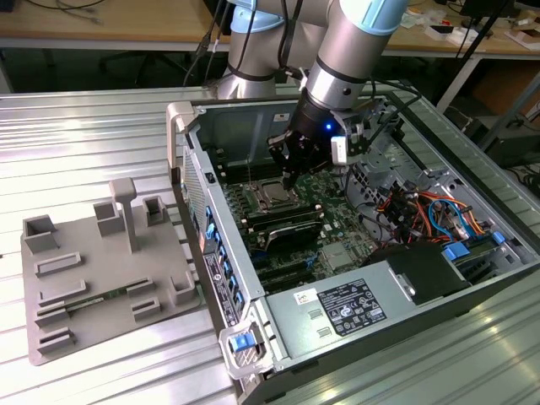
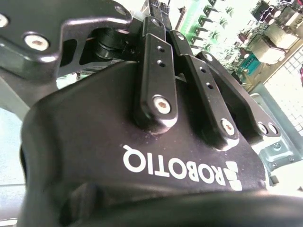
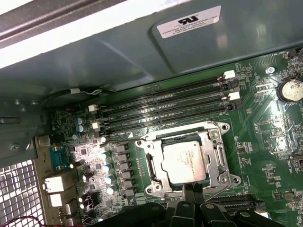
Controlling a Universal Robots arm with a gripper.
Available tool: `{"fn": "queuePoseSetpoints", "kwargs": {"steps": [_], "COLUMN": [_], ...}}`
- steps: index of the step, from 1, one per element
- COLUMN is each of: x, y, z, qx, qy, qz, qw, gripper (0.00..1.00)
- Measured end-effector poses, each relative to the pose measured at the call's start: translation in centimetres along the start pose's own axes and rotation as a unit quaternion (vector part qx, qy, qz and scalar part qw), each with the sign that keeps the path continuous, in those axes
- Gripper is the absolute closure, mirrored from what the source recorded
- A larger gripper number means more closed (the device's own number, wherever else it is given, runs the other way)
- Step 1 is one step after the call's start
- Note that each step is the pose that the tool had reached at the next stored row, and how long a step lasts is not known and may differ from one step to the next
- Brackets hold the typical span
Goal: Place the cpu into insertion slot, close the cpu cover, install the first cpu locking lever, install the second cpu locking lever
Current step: 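Install the first cpu locking lever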
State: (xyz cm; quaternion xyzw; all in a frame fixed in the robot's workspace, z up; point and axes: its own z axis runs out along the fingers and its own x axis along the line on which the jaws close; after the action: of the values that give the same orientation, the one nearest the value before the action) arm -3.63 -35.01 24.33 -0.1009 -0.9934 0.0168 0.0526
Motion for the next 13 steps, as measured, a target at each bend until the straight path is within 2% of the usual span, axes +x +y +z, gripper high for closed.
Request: {"fn": "queuePoseSetpoints", "kwargs": {"steps": [13], "x": [0.00], "y": [0.00], "z": [0.00], "qx": [0.0005], "qy": [-0.0004], "qz": [-0.011], "qw": [0.99994], "gripper": [0.89]}}
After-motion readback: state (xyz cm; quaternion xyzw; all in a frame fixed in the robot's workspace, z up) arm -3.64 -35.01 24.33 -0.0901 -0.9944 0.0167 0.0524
